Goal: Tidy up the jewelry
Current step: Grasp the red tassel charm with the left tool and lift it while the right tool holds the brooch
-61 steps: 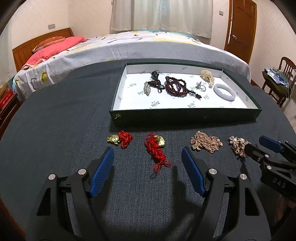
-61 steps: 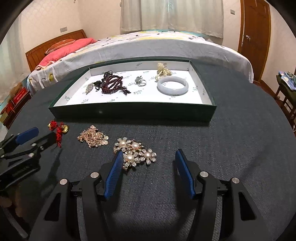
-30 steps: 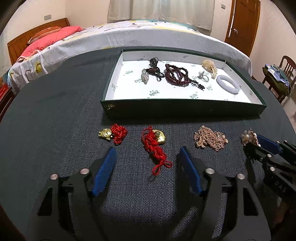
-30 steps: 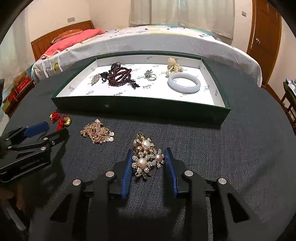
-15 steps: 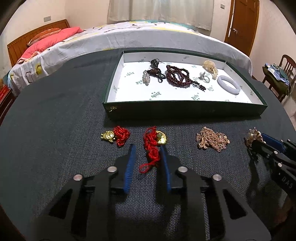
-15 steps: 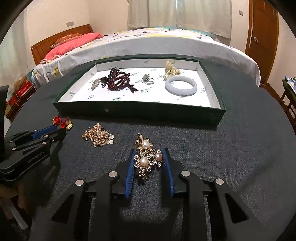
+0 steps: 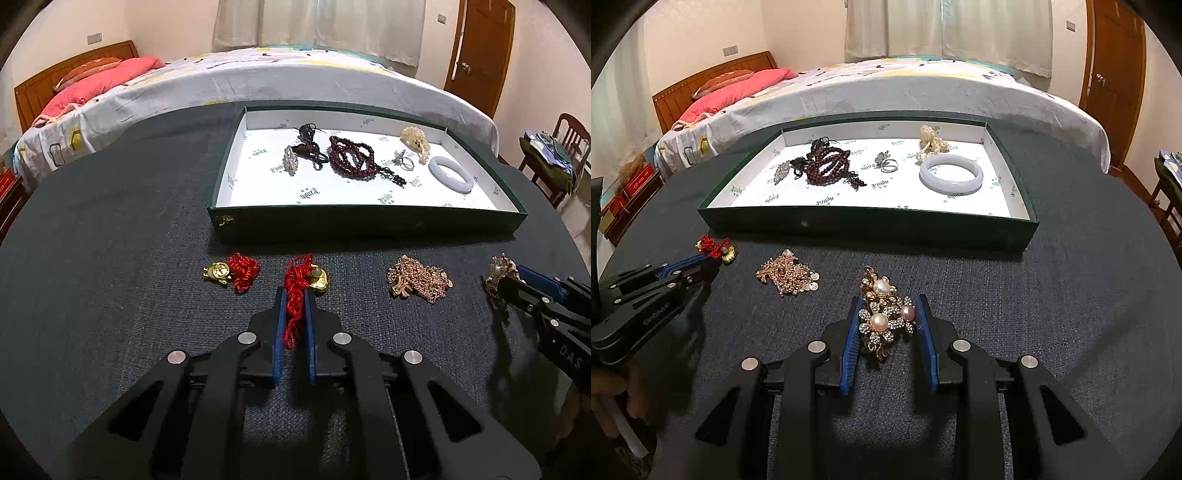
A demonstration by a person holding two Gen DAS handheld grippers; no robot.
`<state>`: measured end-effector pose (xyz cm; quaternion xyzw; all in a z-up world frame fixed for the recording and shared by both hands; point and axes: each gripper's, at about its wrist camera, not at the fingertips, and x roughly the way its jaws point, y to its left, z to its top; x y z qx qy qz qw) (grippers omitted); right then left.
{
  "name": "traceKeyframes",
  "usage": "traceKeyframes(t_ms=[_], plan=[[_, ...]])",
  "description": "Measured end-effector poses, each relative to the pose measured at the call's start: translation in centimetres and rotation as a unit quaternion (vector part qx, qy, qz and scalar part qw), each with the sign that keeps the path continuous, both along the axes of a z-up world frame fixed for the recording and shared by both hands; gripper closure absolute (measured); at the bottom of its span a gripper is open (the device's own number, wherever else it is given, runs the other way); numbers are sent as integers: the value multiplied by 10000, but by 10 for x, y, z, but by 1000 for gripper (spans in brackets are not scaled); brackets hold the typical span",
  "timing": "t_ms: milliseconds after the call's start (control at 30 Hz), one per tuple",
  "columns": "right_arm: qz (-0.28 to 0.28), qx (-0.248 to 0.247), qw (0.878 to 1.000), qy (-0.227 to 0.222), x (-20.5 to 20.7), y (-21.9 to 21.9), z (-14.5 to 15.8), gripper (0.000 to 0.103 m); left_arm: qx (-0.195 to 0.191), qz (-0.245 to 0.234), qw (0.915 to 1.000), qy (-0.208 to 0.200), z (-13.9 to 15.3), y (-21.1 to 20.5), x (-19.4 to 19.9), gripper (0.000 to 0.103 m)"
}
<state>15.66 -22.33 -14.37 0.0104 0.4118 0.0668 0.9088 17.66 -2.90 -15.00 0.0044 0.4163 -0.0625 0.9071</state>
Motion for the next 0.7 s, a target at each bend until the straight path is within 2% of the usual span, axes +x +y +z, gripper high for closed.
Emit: traceKeyframes(t_ms=[700], plan=[[-24, 21, 9999, -156, -7, -2, 10, 75, -60, -52, 9994, -329, 28, -2, -13, 94]])
